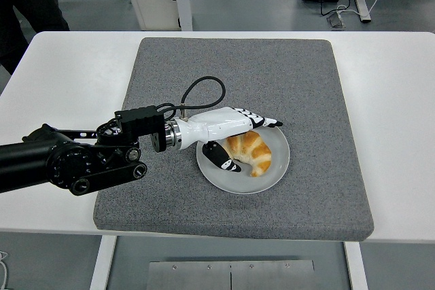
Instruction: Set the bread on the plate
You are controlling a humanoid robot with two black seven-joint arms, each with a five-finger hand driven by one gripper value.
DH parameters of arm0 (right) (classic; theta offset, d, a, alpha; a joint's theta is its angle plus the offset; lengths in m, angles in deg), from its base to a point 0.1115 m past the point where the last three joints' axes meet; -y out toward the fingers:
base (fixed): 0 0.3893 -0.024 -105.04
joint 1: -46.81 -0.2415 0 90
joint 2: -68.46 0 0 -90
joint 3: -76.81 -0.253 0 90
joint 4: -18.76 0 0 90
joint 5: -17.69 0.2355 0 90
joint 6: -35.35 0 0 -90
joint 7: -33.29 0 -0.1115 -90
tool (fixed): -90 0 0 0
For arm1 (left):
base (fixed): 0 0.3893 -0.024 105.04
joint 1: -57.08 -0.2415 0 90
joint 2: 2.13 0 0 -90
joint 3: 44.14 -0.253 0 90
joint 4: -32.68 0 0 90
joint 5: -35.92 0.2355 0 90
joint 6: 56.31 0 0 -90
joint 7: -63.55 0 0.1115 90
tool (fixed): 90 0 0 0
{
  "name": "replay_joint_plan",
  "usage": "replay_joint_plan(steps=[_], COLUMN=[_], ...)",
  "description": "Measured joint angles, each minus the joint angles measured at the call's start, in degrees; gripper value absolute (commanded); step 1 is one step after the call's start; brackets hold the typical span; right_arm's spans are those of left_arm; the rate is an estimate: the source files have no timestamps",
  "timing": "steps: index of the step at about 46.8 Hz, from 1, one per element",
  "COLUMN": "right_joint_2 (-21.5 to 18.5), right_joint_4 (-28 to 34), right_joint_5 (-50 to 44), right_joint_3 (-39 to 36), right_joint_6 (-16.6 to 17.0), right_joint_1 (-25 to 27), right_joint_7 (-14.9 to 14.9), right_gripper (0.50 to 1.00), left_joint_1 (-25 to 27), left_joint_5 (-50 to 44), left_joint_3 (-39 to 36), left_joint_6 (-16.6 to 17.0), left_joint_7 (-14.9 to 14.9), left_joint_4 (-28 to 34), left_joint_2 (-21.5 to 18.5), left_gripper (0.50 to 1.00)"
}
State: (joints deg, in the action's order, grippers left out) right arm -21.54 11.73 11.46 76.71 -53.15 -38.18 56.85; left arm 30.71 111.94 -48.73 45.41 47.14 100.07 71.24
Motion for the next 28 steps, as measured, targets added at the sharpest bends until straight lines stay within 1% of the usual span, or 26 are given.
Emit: replay_joint_plan(steps=[3,6,11,16,20,28], right_joint_2=[0.0,0.0,0.0,0.0,0.0,0.0], right_joint_4=[0.0,0.0,0.0,0.0,0.0,0.0], right_joint_5=[0.0,0.0,0.0,0.0,0.0,0.0], right_joint_3=[0.0,0.0,0.0,0.0,0.0,0.0], right_joint_6=[0.0,0.0,0.0,0.0,0.0,0.0], right_joint_1=[0.0,0.0,0.0,0.0,0.0,0.0], right_joint_7=[0.0,0.0,0.0,0.0,0.0,0.0], right_gripper=[1.0,1.0,1.0,1.0,1.0,1.0], left_joint_1=[0.1,0.1,0.0,-0.2,-0.3,-2.0], left_joint_5=[-0.7,-3.4,-10.9,-18.3,-21.5,-27.1], left_joint_3=[0.5,2.1,6.0,9.3,11.3,16.9], left_joint_6=[-0.1,-0.2,-0.7,-2.3,-3.4,-3.5], left_joint_7=[0.0,-0.1,-0.1,-0.1,-0.1,0.1], left_joint_4=[0.0,0.1,0.6,1.3,1.4,1.4], left_joint_2=[-0.1,-0.3,-0.4,-1.0,-1.5,-1.8], left_gripper=[0.954,0.957,0.958,0.96,0.961,0.963])
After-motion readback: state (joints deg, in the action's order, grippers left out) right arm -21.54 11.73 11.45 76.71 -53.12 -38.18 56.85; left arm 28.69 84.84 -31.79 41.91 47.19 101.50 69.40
